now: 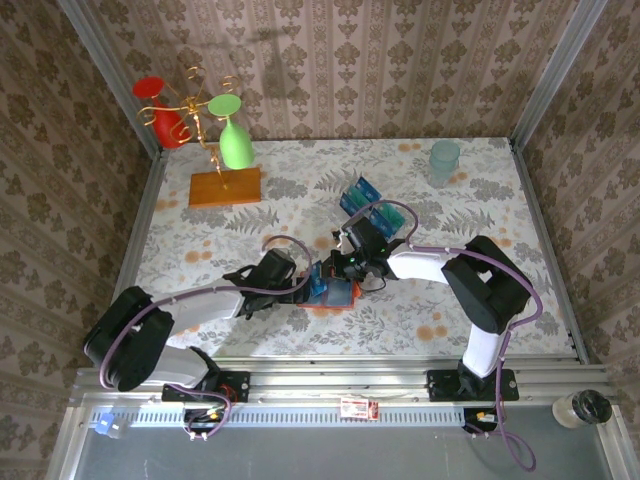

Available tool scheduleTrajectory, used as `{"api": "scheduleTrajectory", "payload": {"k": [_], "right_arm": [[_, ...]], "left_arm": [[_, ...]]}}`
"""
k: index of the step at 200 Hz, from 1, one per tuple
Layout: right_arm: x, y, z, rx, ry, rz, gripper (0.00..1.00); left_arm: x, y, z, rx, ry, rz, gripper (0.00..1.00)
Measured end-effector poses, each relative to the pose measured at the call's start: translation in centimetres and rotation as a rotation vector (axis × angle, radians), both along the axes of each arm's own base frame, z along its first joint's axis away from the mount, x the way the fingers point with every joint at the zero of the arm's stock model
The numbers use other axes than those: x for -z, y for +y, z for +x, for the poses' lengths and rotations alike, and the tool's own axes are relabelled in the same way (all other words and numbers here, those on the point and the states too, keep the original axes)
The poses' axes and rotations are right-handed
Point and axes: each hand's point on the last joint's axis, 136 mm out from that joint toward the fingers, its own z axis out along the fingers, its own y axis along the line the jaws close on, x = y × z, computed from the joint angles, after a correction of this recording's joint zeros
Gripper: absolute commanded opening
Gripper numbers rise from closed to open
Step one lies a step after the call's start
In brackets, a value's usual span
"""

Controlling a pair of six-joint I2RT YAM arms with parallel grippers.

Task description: Put the credit cards into the card holder

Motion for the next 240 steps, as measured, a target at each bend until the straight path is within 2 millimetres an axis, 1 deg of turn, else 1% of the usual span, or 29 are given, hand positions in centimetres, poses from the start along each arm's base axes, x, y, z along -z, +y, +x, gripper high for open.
{"api": "scheduleTrajectory", "payload": {"k": [49, 67, 88, 114, 131, 147, 172, 187, 198, 240], "right_arm": [[0.0, 0.0, 0.0, -0.001, -0.003, 0.002, 0.00], [-0.3, -0.2, 0.2, 0.006, -0.007, 0.006, 0.00], [-1.6, -0.9, 0.3, 0.021, -0.024, 0.018, 0.00], [-3.8, -2.1, 0.4, 0.050, -0.073, 0.041, 0.00], [-4.5, -2.9, 0.4, 0.075, -0.107, 0.049, 0.00], [-3.9, -3.7, -0.1, 0.104, -0.111, 0.044, 0.00], [-1.7, -4.8, -1.1, 0.148, -0.092, 0.011, 0.00], [-0.9, -5.0, -1.5, 0.163, -0.093, 0.000, 0.00], [-0.8, -4.9, -1.6, 0.170, -0.103, 0.001, 0.00], [-1.2, -4.4, -1.1, 0.211, -0.165, 0.027, 0.00]], "left_arm": [[0.3, 0.1, 0.0, 0.001, -0.013, 0.030, 1.00], [0.4, 0.1, 0.0, 0.000, -0.018, 0.039, 1.00], [0.4, 0.1, 0.0, 0.001, -0.024, 0.048, 1.00], [0.4, 0.1, 0.0, -0.001, -0.029, 0.054, 1.00], [0.4, 0.2, 0.0, -0.005, -0.031, 0.055, 1.00], [0.4, 0.1, 0.0, -0.005, -0.033, 0.056, 1.00], [0.4, 0.1, 0.0, -0.009, -0.034, 0.057, 1.00], [0.4, 0.1, -0.1, -0.009, -0.034, 0.057, 1.00], [0.4, 0.1, -0.1, -0.013, -0.036, 0.058, 1.00], [0.4, 0.2, -0.1, -0.023, -0.036, 0.059, 1.00]]}}
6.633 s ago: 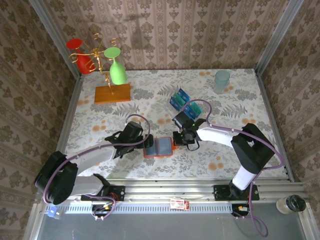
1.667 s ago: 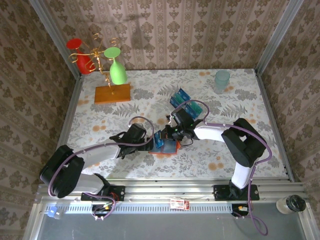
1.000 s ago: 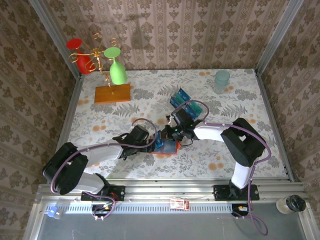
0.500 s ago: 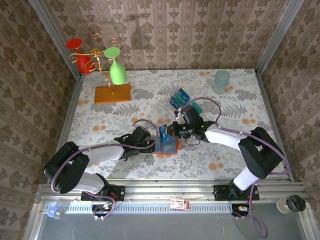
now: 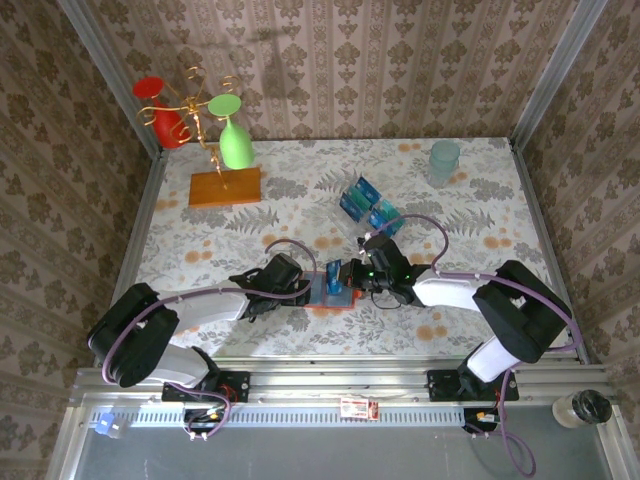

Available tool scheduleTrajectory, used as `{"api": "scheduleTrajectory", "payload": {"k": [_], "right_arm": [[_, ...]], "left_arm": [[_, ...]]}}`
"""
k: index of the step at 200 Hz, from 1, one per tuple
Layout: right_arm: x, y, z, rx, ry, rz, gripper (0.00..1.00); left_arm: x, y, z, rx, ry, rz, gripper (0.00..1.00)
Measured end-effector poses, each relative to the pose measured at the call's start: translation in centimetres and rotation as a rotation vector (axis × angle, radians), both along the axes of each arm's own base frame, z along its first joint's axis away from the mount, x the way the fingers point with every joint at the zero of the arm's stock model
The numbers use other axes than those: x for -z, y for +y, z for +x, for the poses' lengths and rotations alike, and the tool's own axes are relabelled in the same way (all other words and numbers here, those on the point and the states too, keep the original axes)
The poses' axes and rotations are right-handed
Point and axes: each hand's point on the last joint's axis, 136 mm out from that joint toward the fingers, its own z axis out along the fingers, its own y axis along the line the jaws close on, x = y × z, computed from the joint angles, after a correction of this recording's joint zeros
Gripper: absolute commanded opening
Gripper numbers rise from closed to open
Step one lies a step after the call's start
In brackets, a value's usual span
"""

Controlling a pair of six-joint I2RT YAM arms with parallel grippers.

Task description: Put the credit cards into the card holder

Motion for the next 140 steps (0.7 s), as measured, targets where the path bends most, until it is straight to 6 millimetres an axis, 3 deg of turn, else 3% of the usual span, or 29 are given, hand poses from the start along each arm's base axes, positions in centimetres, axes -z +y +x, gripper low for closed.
{"api": "scheduleTrajectory", "payload": {"k": [140], "right_arm": [[-0.6, 0.6, 1.2, 0.070, -0.050, 0.060, 0.00]], "left_arm": [[0.1, 0.1, -0.1, -0.021, -0.009, -0.001, 1.00]]}}
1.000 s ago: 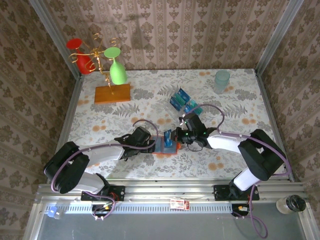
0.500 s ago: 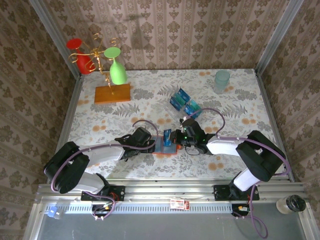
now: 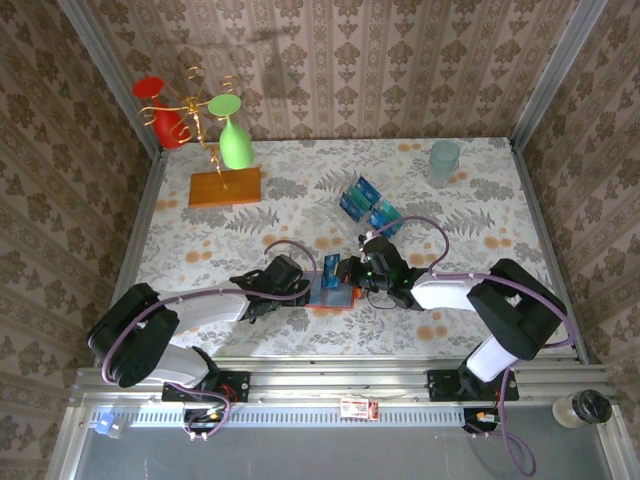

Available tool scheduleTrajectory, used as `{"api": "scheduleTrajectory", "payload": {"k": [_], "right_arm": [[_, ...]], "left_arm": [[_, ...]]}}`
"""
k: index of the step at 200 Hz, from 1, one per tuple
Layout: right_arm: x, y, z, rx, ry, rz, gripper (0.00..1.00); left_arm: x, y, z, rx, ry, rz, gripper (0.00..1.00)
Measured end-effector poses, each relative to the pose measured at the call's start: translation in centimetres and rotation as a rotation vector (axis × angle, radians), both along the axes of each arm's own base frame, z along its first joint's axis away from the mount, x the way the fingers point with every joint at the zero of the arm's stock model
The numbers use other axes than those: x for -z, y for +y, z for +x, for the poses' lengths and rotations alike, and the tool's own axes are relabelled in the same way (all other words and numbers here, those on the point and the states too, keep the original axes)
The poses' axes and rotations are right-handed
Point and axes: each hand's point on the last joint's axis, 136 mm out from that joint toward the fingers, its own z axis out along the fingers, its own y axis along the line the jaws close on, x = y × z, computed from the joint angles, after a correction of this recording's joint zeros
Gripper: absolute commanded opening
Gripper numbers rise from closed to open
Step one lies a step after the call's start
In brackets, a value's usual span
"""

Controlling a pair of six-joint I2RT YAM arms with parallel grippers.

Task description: Put the credit cards into the card holder

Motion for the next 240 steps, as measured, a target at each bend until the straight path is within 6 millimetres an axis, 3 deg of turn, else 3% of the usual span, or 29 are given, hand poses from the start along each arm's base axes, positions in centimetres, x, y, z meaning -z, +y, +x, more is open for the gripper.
{"api": "scheduleTrajectory", "payload": {"k": [169, 240], "right_arm": [[2.5, -0.4, -1.2, 0.040, 0.028, 0.004, 0.00], [2.3, -0.3, -1.4, 0.043, 0.014, 0.000, 0.00]], "left_arm": [[0.1, 0.1, 0.0, -0.009, -0.008, -0.005, 1.00], [0.1, 0.1, 0.1, -0.009, -0.009, -0.006, 1.00]]}}
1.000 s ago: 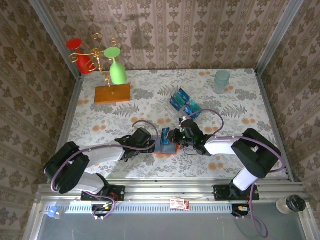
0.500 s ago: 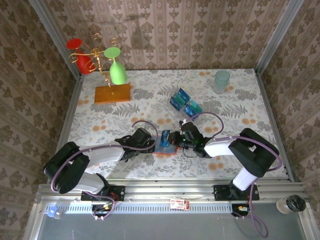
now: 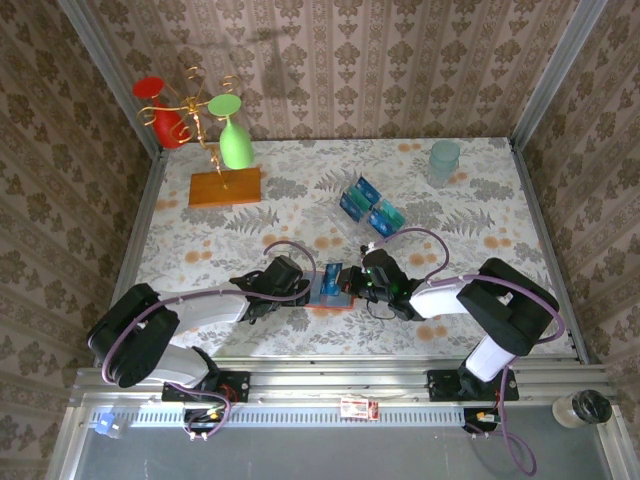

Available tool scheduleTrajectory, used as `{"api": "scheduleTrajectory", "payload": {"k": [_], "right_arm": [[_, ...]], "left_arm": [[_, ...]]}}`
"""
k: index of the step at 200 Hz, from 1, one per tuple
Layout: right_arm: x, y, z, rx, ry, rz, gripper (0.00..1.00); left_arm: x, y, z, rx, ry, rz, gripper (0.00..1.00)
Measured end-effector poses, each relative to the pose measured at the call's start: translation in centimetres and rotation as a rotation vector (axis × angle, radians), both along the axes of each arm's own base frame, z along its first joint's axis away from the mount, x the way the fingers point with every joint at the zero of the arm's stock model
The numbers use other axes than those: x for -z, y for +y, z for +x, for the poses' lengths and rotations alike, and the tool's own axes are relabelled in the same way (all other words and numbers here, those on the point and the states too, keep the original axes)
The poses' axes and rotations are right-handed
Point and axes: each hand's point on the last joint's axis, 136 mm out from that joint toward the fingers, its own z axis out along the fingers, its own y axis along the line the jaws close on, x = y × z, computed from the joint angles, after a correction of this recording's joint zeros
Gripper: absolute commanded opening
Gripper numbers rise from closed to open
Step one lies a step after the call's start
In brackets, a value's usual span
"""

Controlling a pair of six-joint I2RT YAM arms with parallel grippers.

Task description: Put the credit cards into the card holder

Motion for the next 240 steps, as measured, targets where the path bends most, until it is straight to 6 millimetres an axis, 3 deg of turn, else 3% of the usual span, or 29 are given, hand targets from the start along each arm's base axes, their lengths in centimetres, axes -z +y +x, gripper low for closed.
{"api": "scheduleTrajectory", "payload": {"k": [109, 175, 240], "right_arm": [[0.1, 1.0, -1.1, -0.008, 0.004, -0.003, 0.00], [0.6, 0.1, -2.2, 0.032, 0.001, -0.018, 0.00], [0.4, -0.2, -2.1, 0.046, -0.011, -0.020, 0.00]], "left_arm": [[0.0, 0.0, 0.0, -0.004, -0.003, -0.001, 1.00], [0.0, 0.0, 0.1, -0.004, -0.005, -0.003, 1.00], [0.0, 0.1, 0.1, -0.006, -0.008, -0.002, 1.00]]}}
